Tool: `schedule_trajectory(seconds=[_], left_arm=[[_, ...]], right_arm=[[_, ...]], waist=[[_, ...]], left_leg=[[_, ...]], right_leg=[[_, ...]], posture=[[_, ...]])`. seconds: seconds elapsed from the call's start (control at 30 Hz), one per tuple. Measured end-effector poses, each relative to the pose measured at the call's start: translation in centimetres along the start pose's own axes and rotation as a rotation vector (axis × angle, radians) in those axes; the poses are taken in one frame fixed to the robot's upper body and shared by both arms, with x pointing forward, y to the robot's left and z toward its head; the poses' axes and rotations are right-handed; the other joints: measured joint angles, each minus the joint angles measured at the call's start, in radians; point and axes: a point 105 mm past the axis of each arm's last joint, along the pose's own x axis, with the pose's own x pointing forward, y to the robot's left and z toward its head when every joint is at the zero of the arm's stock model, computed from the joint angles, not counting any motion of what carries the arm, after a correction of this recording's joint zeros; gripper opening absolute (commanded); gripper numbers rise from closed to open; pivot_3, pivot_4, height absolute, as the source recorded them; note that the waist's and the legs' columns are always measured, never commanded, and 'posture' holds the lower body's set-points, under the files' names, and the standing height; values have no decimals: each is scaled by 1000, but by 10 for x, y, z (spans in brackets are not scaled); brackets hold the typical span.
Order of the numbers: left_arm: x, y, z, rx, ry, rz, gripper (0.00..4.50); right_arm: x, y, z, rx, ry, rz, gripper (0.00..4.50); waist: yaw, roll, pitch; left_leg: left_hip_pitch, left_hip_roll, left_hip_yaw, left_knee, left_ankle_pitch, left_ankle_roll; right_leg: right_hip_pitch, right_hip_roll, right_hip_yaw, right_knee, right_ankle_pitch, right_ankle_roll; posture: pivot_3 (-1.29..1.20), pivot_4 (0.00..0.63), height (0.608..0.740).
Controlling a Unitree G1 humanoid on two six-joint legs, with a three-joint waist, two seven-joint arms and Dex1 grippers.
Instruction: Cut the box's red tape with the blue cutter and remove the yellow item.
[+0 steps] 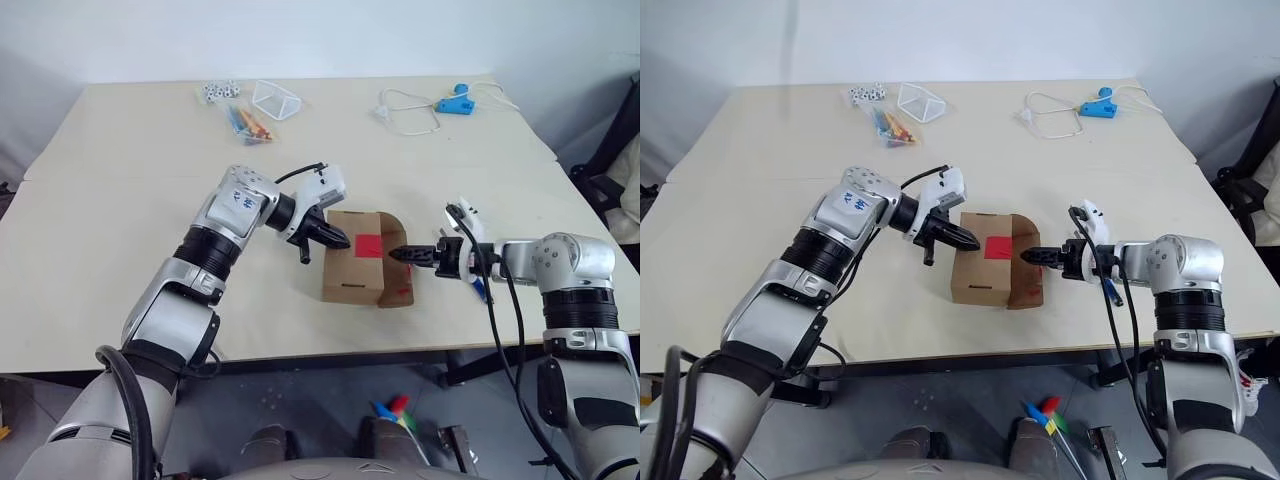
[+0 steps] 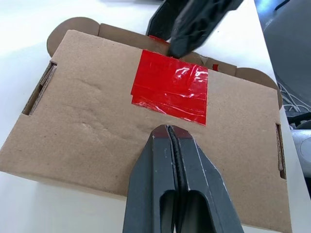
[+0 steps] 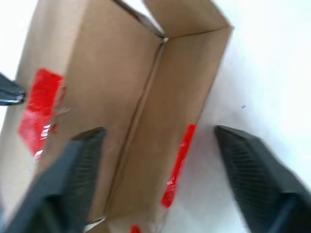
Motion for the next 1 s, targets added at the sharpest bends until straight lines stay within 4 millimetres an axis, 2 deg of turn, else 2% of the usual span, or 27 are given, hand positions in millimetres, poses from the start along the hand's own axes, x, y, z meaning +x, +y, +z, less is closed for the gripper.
schedule_trajectory(seconds=[0.23,0.57,1.0], left_arm=[[0,-2,0,9,1,-3,0],[0,-2,1,17,0,-4,0],[2,-5,1,22,-6,-15,0]], right_arm=[[2,-6,-3,-1,12,-34,45],[-4,1,-4,-22,13,-59,15],[-20,37,2,-115,18,-106,15]], waist=[[0,0,0],[1,0,0],[6,1,1]], left_leg=[[0,-1,-1,-1,0,0],[-1,0,-2,-2,0,-1],[-2,0,-3,-4,0,-1]], right_leg=[[0,0,-1,0,0,0],[0,0,-3,0,0,0],[-2,0,-3,-2,0,0]], posture=[[0,150,740],[0,150,740],[0,150,740]])
